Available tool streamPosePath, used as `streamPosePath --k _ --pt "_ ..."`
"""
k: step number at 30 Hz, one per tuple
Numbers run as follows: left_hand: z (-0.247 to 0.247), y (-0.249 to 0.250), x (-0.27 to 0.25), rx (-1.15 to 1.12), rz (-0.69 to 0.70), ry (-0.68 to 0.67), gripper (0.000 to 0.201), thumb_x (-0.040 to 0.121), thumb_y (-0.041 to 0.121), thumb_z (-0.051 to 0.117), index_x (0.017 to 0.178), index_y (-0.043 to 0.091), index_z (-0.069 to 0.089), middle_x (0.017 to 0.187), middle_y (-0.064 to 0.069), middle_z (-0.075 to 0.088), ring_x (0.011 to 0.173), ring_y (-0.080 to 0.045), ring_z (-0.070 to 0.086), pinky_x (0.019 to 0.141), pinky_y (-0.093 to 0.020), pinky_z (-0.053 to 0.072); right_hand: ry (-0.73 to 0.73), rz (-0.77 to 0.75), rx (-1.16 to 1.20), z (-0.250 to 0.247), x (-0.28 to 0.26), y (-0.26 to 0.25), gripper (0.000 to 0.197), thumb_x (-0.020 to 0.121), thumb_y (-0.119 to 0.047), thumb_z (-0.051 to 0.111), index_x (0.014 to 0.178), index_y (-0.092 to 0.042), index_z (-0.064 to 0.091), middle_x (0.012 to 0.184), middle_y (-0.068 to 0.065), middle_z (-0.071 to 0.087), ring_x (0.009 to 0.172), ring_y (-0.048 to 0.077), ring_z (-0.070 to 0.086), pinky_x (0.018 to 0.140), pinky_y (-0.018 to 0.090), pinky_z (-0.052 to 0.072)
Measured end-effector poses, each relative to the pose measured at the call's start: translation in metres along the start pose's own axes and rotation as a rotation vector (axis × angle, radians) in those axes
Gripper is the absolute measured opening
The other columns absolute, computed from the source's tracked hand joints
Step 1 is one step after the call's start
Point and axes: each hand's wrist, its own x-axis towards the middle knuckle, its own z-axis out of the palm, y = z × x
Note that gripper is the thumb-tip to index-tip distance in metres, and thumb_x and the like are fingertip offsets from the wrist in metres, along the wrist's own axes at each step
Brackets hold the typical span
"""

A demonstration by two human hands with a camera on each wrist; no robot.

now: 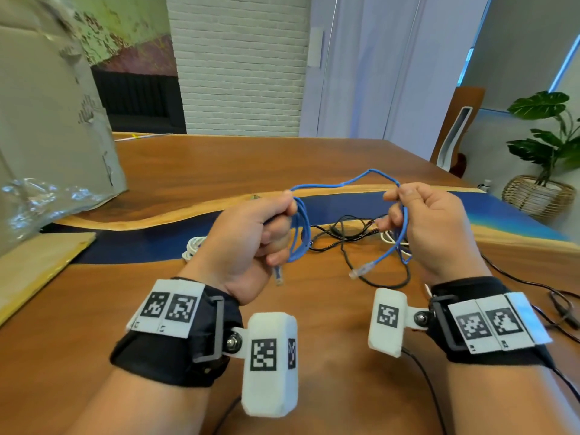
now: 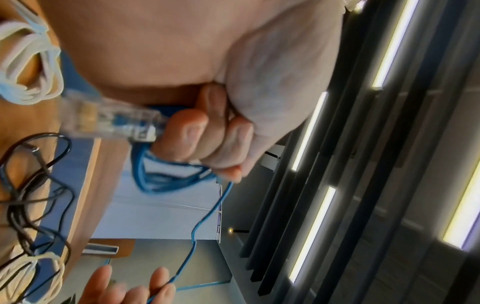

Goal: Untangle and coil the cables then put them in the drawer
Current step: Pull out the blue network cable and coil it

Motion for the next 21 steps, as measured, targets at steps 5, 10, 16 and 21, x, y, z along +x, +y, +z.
streamPosePath --k 5,10,16,21 --pt "0.011 -0.015 -0.012 0.269 -0.128 -0.327 0.034 0.102 0.024 0.053 0.072 0.013 0.061 0.045 0.006 0.025 0.039 -0.008 0.015 0.039 -0.022 0.017 0.206 0.043 0.006 -0.005 0.004 0.005 0.035 0.107 -0.029 0.048 0.082 -0.022 0.072 0.053 -0.017 0.048 0.051 0.009 0.039 0.051 0.026 0.033" --pt "0.015 -0.006 -0.009 -0.403 -0.052 -0.348 0.035 0.099 0.031 0.046 0.086 0.007 0.068 0.047 0.010 0.023 0.041 -0.007 0.014 0.037 -0.018 0.021 -0.035 0.002 -0.327 -0.002 -0.004 -0.001 0.022 0.102 -0.024 0.060 0.087 -0.026 0.075 0.061 -0.015 0.059 0.055 -0.001 0.049 0.054 0.017 0.040" --pt "-0.001 0.005 0.007 -0.825 0.209 0.059 0.032 0.108 0.018 0.038 0.119 -0.004 0.058 0.066 0.004 0.050 0.047 -0.008 0.042 0.053 -0.020 0.049 -0.672 0.029 -0.469 0.022 -0.025 -0.019 0.016 0.098 -0.016 0.068 0.094 -0.023 0.082 0.060 -0.011 0.064 0.059 0.004 0.059 0.059 0.012 0.046" --pt "0.003 -0.009 0.016 -0.421 0.258 0.335 0.021 0.108 0.010 0.047 0.115 -0.003 0.061 0.095 -0.006 0.073 0.061 -0.009 0.060 0.072 -0.023 0.057 -0.885 0.029 -0.340 0.026 -0.035 -0.030 0.015 0.093 -0.009 0.073 0.095 -0.020 0.083 0.065 -0.003 0.068 0.064 0.006 0.062 0.064 0.015 0.048"
